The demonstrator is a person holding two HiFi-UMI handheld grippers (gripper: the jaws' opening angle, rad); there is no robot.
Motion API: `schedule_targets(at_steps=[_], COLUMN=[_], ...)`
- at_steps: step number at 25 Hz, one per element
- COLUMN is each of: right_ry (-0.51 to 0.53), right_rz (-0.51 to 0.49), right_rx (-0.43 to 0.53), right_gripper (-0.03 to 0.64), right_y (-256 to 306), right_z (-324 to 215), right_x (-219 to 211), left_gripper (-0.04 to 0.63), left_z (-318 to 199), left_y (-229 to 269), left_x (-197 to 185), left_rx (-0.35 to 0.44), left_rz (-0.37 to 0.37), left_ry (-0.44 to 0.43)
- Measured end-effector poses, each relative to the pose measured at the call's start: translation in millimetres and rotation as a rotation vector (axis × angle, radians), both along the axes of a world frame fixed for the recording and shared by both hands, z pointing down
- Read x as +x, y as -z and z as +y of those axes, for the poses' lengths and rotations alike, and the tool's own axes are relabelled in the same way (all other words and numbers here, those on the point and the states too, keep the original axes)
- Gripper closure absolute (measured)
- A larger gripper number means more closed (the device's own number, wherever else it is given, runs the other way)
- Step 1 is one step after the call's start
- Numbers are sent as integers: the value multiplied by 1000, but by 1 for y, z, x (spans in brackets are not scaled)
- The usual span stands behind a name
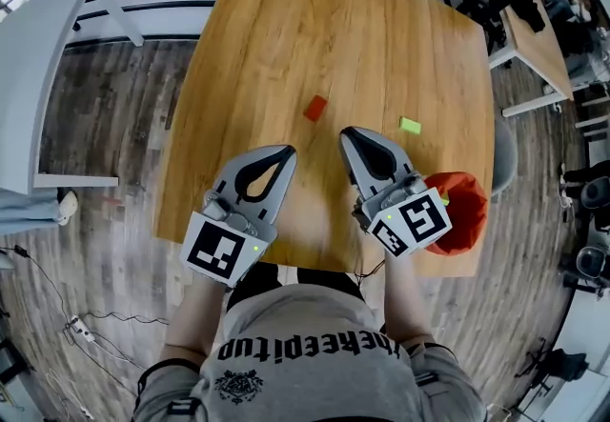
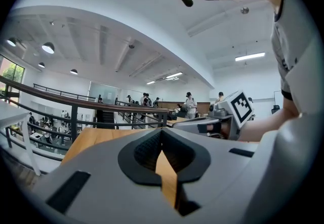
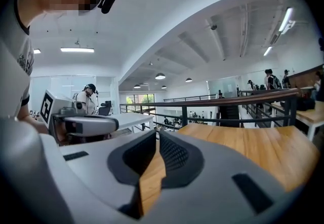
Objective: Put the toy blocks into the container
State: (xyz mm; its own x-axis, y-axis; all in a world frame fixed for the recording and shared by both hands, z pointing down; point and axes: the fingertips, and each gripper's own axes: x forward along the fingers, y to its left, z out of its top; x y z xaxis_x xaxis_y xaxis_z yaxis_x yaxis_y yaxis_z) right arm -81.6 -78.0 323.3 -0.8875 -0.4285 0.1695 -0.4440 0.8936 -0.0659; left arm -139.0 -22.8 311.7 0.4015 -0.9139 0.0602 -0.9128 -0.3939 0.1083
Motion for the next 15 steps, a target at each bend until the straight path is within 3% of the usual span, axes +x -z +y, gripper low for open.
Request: schedule_targets(at_steps=[15], right_ry=[154], right_rz=[193], right_rx=[-31], right_gripper=[538], right_y=[-84], right_z=[-54], right_x=[-41], left_gripper=[581], left_z=[-7], left_y=[-14], left_x=[-21], left_rx=[-43], left_rz=[16], left_ry=[93])
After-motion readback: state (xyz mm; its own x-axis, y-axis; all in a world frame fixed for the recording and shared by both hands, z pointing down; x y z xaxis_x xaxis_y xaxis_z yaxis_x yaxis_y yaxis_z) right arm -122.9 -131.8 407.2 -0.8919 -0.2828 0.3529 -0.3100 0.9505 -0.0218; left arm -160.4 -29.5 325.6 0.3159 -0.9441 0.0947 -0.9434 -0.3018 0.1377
